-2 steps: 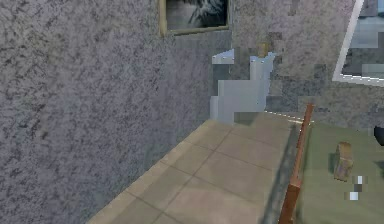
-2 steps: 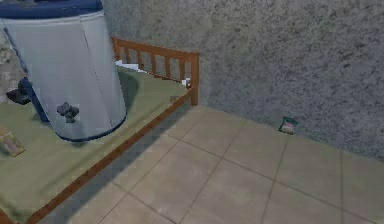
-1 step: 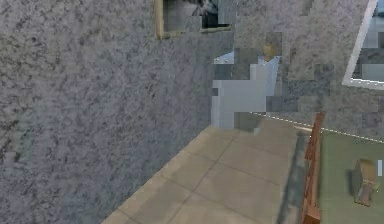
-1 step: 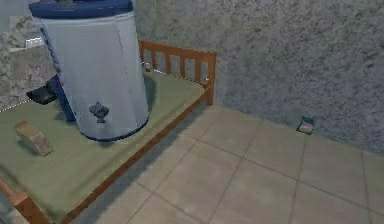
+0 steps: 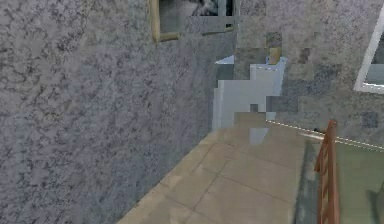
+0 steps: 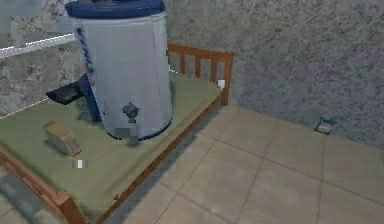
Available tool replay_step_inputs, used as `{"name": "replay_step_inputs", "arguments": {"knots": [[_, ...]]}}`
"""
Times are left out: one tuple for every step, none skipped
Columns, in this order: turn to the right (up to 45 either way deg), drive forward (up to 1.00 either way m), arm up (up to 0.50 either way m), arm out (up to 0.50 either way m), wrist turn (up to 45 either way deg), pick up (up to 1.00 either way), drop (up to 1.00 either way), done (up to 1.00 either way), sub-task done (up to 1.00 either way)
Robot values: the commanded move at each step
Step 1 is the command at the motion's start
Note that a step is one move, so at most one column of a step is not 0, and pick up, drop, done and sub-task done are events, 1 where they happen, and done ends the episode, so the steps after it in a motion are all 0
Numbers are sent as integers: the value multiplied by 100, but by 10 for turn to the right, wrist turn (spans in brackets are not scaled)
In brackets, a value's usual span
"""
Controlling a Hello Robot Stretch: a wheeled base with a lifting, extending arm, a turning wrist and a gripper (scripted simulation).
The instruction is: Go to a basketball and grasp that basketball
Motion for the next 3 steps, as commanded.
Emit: {"name": "replay_step_inputs", "arguments": {"knots": [[450,0,0,0,0,0,0,0,0],[450,0,0,0,0,0,0,0,0],[450,0,0,0,0,0,0,0,0]]}}
